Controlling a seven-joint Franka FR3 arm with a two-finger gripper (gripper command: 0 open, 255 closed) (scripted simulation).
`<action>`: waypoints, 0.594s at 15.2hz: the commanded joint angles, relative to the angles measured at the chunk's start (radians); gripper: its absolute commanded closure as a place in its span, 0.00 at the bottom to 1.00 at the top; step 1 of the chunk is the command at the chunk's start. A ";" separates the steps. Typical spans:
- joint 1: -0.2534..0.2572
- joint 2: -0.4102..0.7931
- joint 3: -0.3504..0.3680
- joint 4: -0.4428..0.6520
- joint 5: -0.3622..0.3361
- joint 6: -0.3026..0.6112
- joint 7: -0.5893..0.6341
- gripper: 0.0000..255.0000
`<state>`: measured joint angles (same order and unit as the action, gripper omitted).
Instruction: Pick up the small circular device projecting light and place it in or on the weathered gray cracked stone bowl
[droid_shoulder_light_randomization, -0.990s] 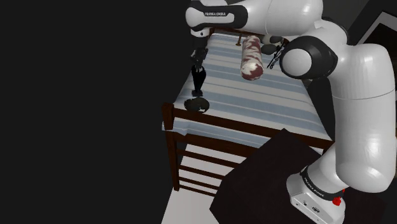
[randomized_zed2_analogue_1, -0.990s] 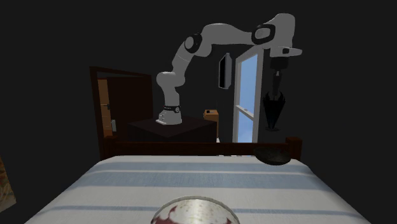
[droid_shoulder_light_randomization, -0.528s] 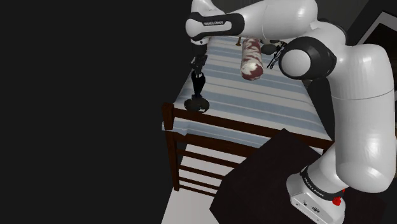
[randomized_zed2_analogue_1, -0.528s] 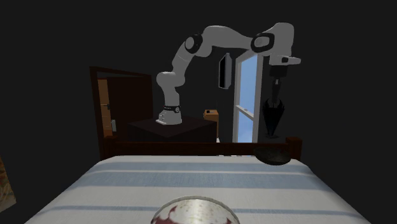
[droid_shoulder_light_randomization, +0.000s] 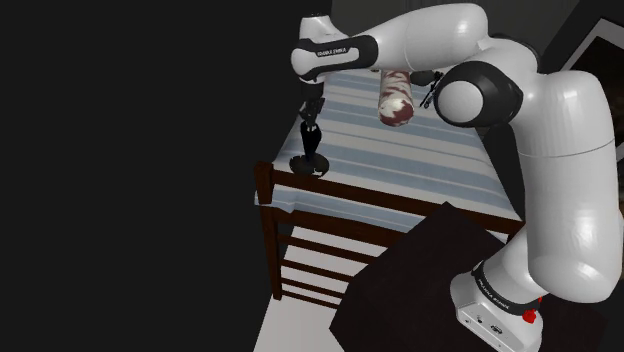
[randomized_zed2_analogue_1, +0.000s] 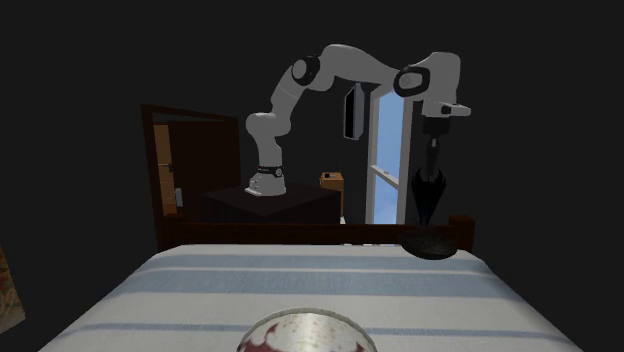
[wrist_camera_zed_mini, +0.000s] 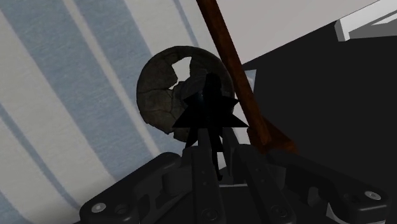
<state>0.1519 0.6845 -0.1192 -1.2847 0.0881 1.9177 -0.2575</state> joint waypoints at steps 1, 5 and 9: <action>-0.002 0.010 0.000 -0.011 0.001 0.022 -0.003 1.00; -0.002 0.030 0.002 -0.034 0.004 0.064 -0.005 1.00; -0.002 0.035 0.002 -0.037 0.004 0.072 -0.005 1.00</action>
<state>0.1500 0.7191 -0.1168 -1.3208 0.0925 1.9884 -0.2627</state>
